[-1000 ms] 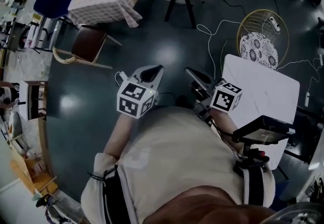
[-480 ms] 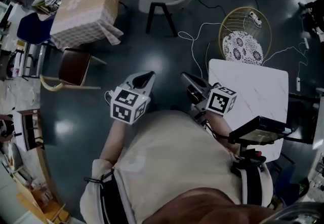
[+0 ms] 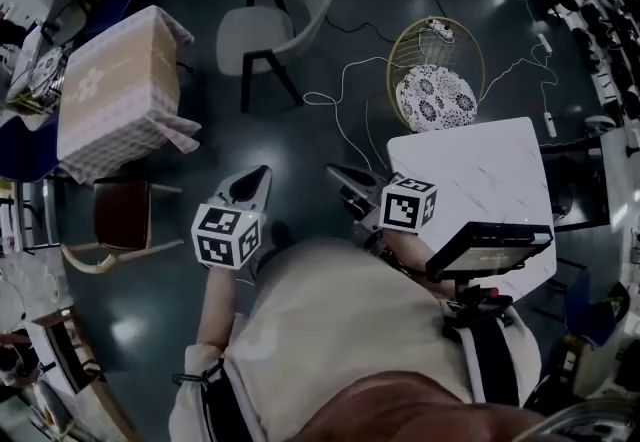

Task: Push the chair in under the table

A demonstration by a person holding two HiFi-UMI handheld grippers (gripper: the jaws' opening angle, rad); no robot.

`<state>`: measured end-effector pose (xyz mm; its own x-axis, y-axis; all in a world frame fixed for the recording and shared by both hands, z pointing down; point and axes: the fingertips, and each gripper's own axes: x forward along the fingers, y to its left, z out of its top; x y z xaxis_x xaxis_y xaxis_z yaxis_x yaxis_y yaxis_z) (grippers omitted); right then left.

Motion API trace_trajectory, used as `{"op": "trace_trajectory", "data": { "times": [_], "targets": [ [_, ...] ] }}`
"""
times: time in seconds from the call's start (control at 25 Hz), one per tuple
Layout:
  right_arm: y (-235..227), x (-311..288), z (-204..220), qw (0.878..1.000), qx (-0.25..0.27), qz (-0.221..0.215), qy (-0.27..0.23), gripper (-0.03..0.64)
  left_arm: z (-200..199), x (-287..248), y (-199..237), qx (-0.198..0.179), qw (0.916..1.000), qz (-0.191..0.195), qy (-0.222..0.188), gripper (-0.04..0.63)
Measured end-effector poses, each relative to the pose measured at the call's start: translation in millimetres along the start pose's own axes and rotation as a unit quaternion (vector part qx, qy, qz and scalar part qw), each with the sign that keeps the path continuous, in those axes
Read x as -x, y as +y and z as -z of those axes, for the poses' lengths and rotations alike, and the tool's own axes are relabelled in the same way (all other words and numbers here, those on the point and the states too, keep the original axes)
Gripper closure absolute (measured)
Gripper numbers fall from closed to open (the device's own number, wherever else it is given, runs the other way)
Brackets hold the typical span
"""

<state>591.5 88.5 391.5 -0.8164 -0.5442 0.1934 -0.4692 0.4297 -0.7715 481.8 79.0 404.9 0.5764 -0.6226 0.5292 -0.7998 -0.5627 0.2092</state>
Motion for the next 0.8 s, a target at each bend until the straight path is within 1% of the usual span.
{"op": "trace_trajectory", "data": {
  "times": [0.08,0.16,0.36,0.52,0.64,0.72,0.8],
  "targets": [
    [1.9,-20.3,4.0,1.000,-0.001,0.004,0.007,0.607,3.4,-0.2,23.2,0.009,1.0000,-0.001,0.003,0.588],
    [2.6,-33.6,5.3,1.000,0.001,0.008,0.013,0.607,0.7,1.2,37.3,0.012,0.9999,0.004,-0.007,0.588],
    [13.7,-48.7,4.7,1.000,0.011,0.019,0.018,0.607,-10.6,14.7,50.6,0.005,0.9993,0.024,-0.030,0.588],
    [32.5,-84.3,14.5,0.998,0.034,0.015,0.043,0.607,-12.2,36.4,80.6,0.029,0.9971,0.029,-0.065,0.588],
    [43.1,-105.1,17.6,0.997,0.049,0.011,0.057,0.607,-17.2,46.8,89.9,0.041,0.9932,0.055,-0.094,0.588],
    [44.7,-113.7,17.3,0.997,0.050,0.010,0.061,0.607,-19.6,47.7,95.0,0.037,0.9923,0.061,-0.102,0.588],
    [46.8,-121.4,18.5,0.996,0.055,0.009,0.066,0.607,-18.4,47.3,105.6,0.027,0.9938,0.049,-0.097,0.588]
  ]
}}
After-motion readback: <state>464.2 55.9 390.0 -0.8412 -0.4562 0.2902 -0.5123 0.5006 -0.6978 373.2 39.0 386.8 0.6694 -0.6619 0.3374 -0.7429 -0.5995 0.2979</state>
